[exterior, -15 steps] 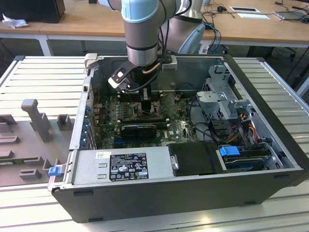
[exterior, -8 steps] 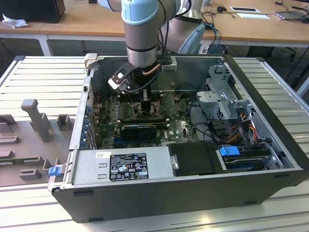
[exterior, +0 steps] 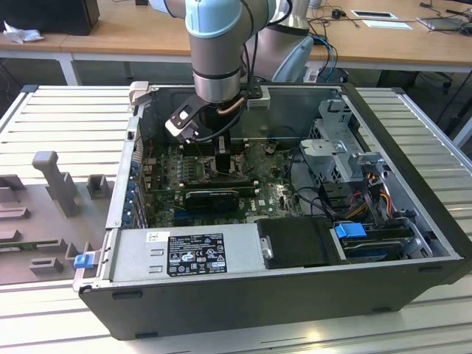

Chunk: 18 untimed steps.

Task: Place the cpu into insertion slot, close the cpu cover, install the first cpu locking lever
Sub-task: 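Place the cpu into insertion slot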

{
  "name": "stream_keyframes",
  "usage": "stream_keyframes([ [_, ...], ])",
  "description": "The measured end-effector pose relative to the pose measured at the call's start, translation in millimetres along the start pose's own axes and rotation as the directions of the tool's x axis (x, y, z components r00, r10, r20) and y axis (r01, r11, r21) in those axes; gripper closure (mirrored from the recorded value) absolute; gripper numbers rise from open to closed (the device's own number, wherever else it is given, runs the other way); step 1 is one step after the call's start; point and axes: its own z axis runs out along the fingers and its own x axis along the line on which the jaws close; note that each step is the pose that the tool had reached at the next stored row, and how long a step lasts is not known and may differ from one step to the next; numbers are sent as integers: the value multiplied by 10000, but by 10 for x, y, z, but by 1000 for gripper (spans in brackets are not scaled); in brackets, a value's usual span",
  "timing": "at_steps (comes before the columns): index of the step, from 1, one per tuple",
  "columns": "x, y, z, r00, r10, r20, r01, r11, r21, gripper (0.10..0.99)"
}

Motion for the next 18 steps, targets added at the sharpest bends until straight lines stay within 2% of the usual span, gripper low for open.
stream_keyframes([
  [4,0,4,-45,10000,1,1,-1,10000,0,486],
  [11,0,7,-78,10000,-1,5,1,10000,0,498],
  [12,0,8,-94,10000,0,5,0,10000,0,565],
  [13,0,9,-103,10000,0,5,0,10000,0,565],
  [15,0,10,-113,10000,0,3,0,10000,-1,690],
  [16,0,10,-115,10000,0,2,0,10000,-1,690],
  [17,0,10,-118,10000,0,5,0,10000,0,808],
  [18,0,11,-121,10000,0,5,0,10000,0,867],
])
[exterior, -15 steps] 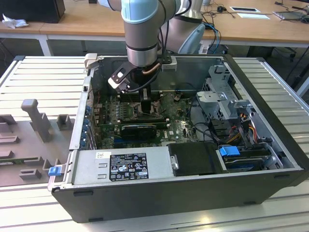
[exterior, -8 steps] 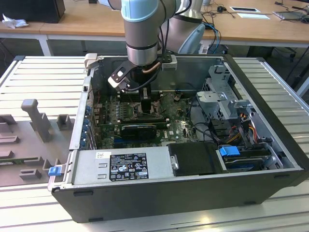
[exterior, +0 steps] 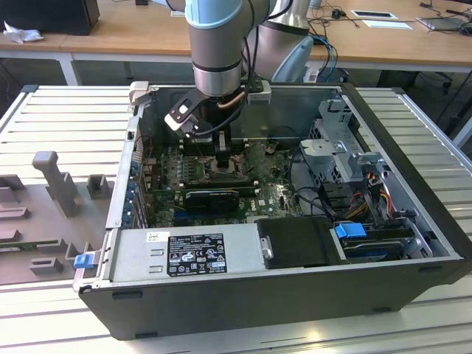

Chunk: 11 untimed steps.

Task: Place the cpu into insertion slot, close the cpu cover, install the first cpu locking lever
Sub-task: 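Place the cpu into insertion slot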

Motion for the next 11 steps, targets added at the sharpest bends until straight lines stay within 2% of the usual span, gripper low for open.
stream_keyframes([
  [2,0,0,-6,10000,0,2,0,10000,1,980],
  [11,0,3,-33,10000,0,1,0,10000,0,980],
])
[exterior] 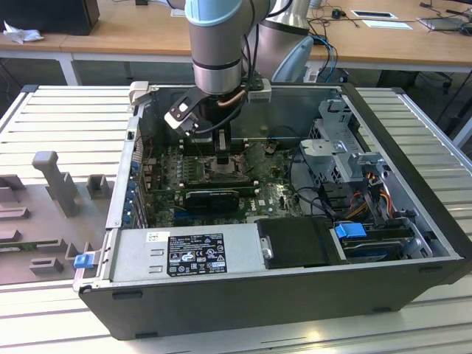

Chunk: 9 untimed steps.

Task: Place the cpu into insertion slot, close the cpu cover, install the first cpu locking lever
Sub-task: 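Place the cpu into insertion slot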

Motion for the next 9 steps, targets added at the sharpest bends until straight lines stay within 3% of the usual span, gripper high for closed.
stream_keyframes([
  [9,1,16,-8,10000,3,2,-3,10000,1,980],
])
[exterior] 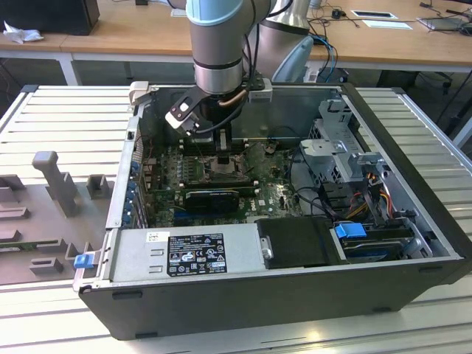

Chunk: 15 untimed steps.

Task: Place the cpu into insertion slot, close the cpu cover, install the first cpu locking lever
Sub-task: 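Place the cpu into insertion slot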

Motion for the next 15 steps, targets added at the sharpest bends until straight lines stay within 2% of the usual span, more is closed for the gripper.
stream_keyframes([
  [5,0,7,-80,10000,2,-1,-2,10000,-1,980],
  [15,0,9,-106,10000,10,-1,-10,10000,-2,980],
])
